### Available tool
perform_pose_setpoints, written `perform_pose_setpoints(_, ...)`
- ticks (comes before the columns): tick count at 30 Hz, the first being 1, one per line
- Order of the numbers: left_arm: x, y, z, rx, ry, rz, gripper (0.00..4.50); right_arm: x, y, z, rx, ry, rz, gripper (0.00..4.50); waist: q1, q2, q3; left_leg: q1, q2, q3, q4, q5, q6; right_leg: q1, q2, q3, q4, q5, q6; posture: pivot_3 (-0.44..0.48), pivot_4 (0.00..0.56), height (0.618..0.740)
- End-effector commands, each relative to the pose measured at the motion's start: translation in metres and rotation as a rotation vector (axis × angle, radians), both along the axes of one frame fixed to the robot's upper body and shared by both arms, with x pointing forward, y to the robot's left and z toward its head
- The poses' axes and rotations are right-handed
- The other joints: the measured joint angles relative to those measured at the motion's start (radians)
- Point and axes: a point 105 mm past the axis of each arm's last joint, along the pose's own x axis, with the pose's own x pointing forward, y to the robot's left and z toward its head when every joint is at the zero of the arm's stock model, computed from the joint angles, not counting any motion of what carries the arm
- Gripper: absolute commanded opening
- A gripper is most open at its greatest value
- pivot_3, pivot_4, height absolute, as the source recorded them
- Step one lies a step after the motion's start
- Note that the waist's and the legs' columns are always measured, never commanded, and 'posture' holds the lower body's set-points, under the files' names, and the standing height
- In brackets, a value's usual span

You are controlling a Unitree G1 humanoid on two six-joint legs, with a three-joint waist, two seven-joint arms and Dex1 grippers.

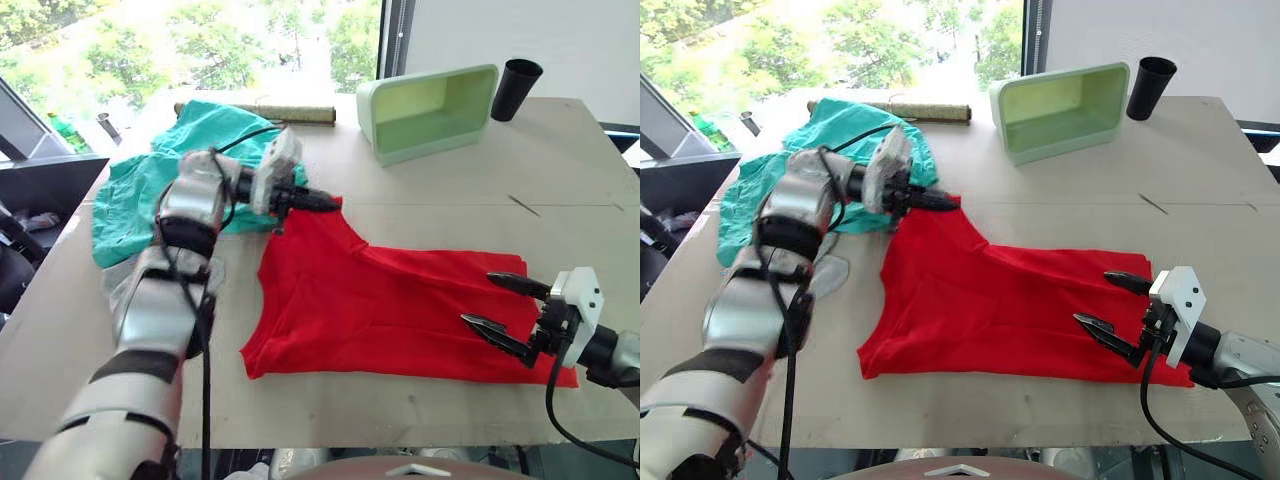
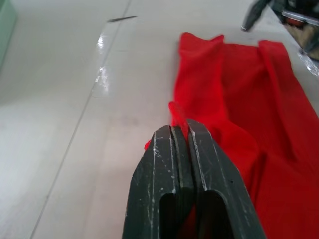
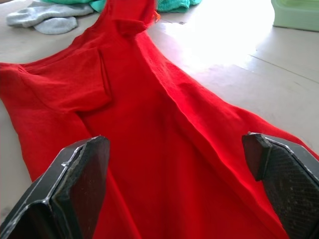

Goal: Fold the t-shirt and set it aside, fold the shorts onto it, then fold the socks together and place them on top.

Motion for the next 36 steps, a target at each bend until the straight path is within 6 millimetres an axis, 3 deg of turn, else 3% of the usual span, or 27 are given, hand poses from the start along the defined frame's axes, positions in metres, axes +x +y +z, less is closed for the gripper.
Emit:
perform_pose_setpoints(1,-0.013,-0.007,0.007,-0.029,-0.114,-0.088,0.05,0.003,0.004,0.012,-0.002,-0.048,0.027,4.5,0.007,0.0,0.0,0.0,0.0,0.0,0.0,0.0,0.0,0.0,0.0,0.0,0.0,0.0,0.0,0.0,0.15,0.74)
perform_pose_setpoints(8,-0.035,-0.003,-0.014,-0.028,-0.192,-0.156,0.05,0.006,0.006,0.008,-0.027,-0.046,0.046,4.5,0.015,0.0,0.0,-0.001,-0.001,0.0,0.001,0.0,0.0,0.001,-0.001,-0.001,-0.001,0.0,0.0,0.0,0.15,0.74)
perform_pose_setpoints(12,-0.047,0.005,-0.026,-0.024,-0.152,-0.153,0.05,0.007,0.006,0.008,-0.039,-0.046,0.054,4.5,0.012,0.0,0.0,0.0,0.0,0.0,0.001,0.0,0.0,0.0,0.0,-0.001,0.0,0.0,0.0,0.0,0.15,0.74)
perform_pose_setpoints(15,-0.051,0.01,-0.033,-0.002,-0.128,-0.152,0.9,0.009,0.006,0.009,-0.046,-0.049,0.059,4.5,0.013,0.0,0.0,0.0,0.0,0.0,0.001,0.0,0.0,0.0,0.0,-0.001,0.0,0.0,0.0,0.0,0.15,0.74)
perform_pose_setpoints(24,-0.083,0.047,-0.06,0.223,0.102,-0.179,4.35,0.01,0.004,0.008,-0.064,-0.051,0.057,4.5,0.012,0.0,0.0,-0.001,0.0,0.0,0.0,0.0,0.0,0.0,0.0,-0.001,-0.001,0.0,0.0,0.0,0.15,0.74)
perform_pose_setpoints(30,-0.098,0.068,-0.067,0.322,0.202,-0.184,4.48,0.01,0.004,0.007,-0.067,-0.049,0.058,4.5,0.017,0.001,0.0,-0.001,0.0,0.0,0.0,-0.001,0.0,-0.001,0.0,-0.001,-0.001,-0.001,0.001,0.0,0.15,0.74)
perform_pose_setpoints(36,-0.084,0.064,-0.045,0.224,0.182,-0.143,4.48,0.008,0.005,0.008,-0.063,-0.054,0.07,4.5,0.017,0.001,0.0,-0.001,0.0,-0.001,0.0,-0.001,0.001,-0.001,0.0,-0.001,-0.002,-0.002,0.001,0.0,0.15,0.74)
